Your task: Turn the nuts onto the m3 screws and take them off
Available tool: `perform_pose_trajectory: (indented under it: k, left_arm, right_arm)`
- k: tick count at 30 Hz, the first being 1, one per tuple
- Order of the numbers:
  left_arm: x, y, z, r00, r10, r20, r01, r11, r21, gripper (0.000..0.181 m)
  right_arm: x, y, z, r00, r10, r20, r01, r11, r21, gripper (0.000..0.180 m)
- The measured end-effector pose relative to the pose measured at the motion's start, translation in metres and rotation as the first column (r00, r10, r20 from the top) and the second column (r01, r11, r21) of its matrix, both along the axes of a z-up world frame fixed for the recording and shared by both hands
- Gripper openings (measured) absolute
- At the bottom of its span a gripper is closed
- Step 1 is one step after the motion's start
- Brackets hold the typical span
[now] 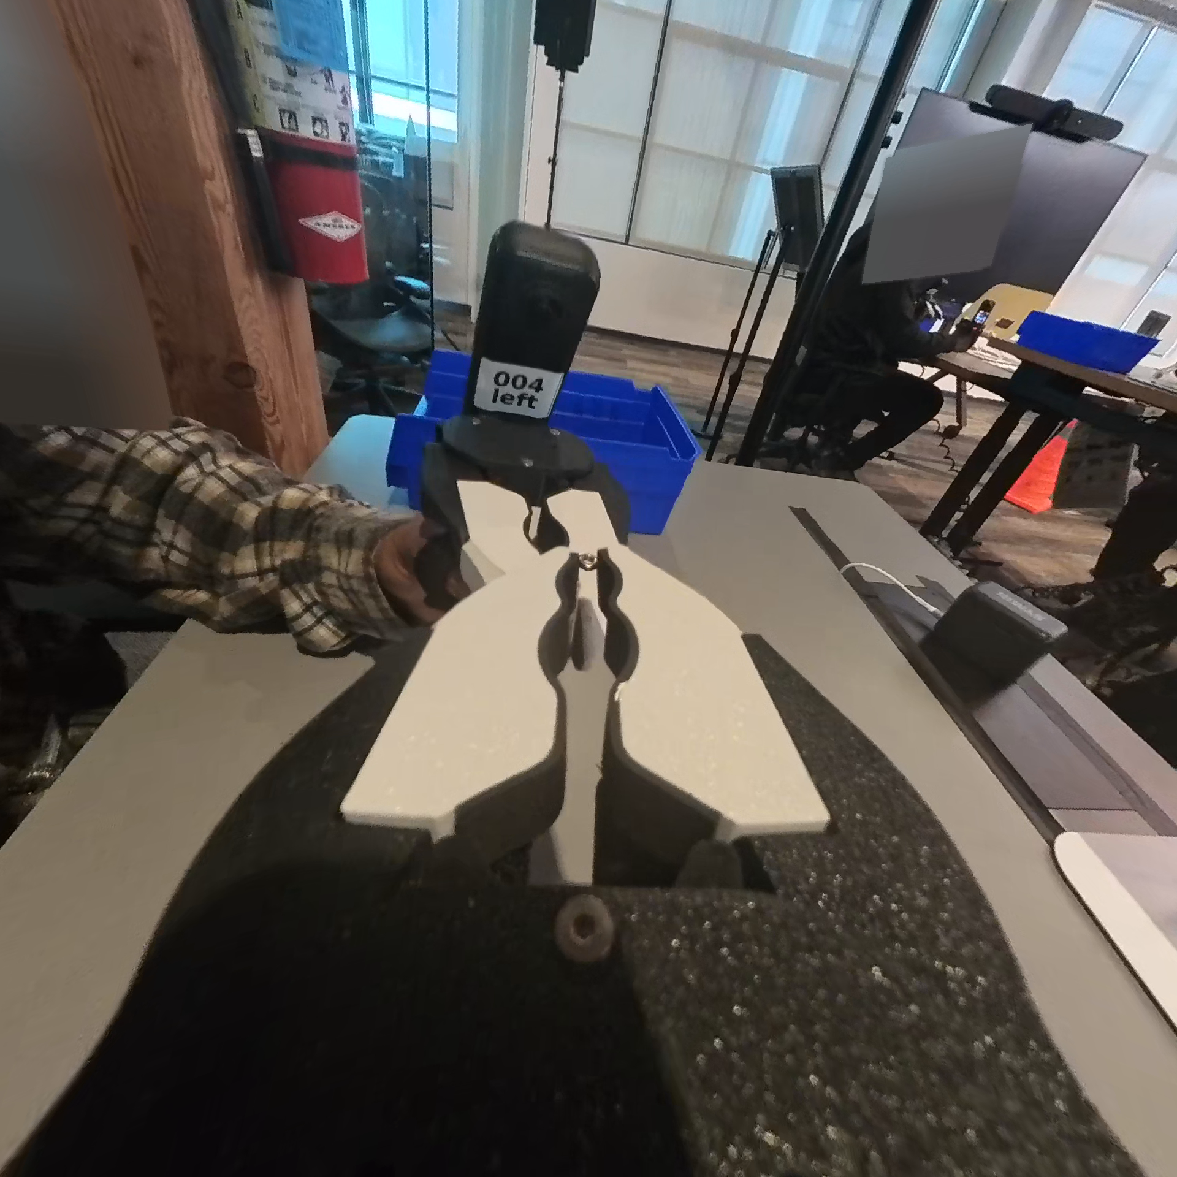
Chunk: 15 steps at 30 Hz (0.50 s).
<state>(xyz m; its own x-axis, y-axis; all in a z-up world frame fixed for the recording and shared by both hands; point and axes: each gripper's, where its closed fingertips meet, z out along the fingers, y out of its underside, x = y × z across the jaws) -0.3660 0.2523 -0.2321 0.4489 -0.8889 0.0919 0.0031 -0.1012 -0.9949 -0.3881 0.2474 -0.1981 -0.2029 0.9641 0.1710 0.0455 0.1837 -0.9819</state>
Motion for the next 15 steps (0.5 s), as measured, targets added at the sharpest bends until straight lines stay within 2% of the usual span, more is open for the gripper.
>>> perform_pose_trajectory:
  k: [15]
  left_arm:
    - [0.0060,-0.0027,-0.0052,0.997,0.010,-0.077,-0.006,0.999,0.051,0.004]
  right_arm:
    - [0.0089,-0.0097,-0.0078,0.995,0.031,0.100,-0.043,0.991,0.123,0.005]
